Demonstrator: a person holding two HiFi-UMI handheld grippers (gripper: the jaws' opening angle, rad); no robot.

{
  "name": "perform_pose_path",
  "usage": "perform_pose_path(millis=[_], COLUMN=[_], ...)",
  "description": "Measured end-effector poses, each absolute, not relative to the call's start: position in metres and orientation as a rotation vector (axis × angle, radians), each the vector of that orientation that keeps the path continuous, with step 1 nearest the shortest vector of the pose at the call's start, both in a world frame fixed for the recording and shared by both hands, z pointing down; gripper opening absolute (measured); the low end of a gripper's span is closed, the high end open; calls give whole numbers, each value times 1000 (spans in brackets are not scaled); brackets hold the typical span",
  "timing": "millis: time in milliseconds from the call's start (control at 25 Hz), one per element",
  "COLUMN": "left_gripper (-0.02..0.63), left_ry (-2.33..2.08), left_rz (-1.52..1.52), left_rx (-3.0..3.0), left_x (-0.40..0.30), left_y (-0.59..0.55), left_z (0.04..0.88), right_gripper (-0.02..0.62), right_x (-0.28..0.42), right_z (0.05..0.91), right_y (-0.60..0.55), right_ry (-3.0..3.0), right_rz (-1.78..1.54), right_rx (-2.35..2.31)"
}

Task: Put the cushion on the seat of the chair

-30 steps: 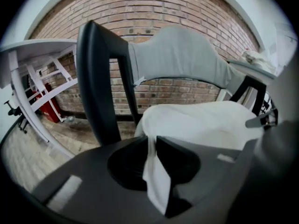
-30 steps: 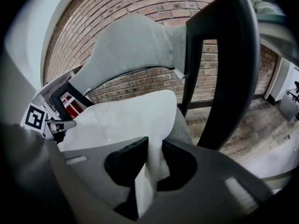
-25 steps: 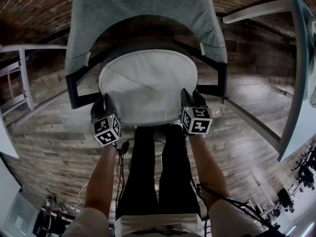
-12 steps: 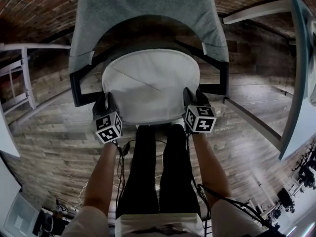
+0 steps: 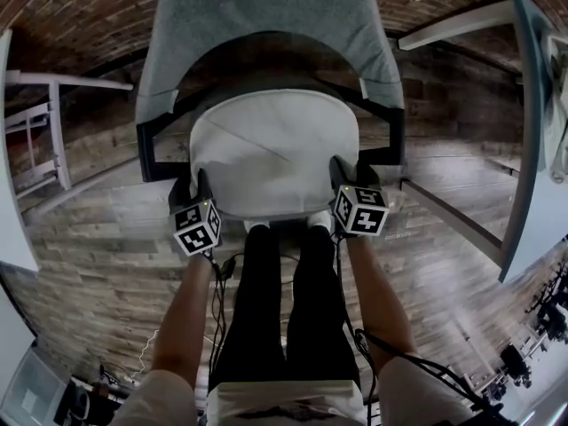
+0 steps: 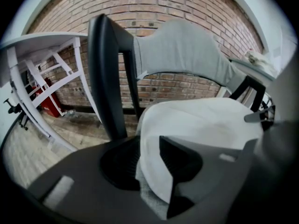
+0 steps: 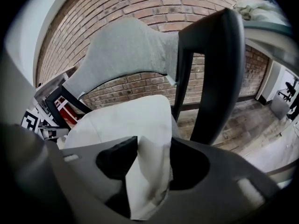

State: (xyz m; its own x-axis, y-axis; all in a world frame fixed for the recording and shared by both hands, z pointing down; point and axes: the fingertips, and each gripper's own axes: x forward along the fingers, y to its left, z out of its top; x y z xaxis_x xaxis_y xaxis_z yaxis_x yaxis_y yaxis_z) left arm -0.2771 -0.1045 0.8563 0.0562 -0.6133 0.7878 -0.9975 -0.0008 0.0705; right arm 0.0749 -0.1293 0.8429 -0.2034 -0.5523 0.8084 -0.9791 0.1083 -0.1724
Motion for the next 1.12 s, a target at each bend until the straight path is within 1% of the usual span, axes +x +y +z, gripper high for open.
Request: perform_pose_path(millis=[280,520,760,1000,1080,1120], left_gripper=[91,91,91,89,87,87], left_ry=[-1618,-1590,-1578,-1594,-1607,-1613], left_rz=[722,704,684,610,559,532], left_rx=[1745,1846,1922,2068,2097,2115], left_x=[-268,-258,-251,-247,-247,-245], left_y=[-102,-104,-107,-111,-110,-111], left_z=[804,730,646,534,495,476], right_gripper=[201,201,200,192,153,152], right_x=[86,59,30,-5,-16,-21], right_z=[803,742,648,532,491,471], right_y=[-126,-121,-119,-117,-115,-115], right_ry=[-1786,-1853,-1963,-2141,-2203,-2235], right_rz=[890,893,861,788,751,730], right_rx=[1551,1544,1534,1524,1523,1522])
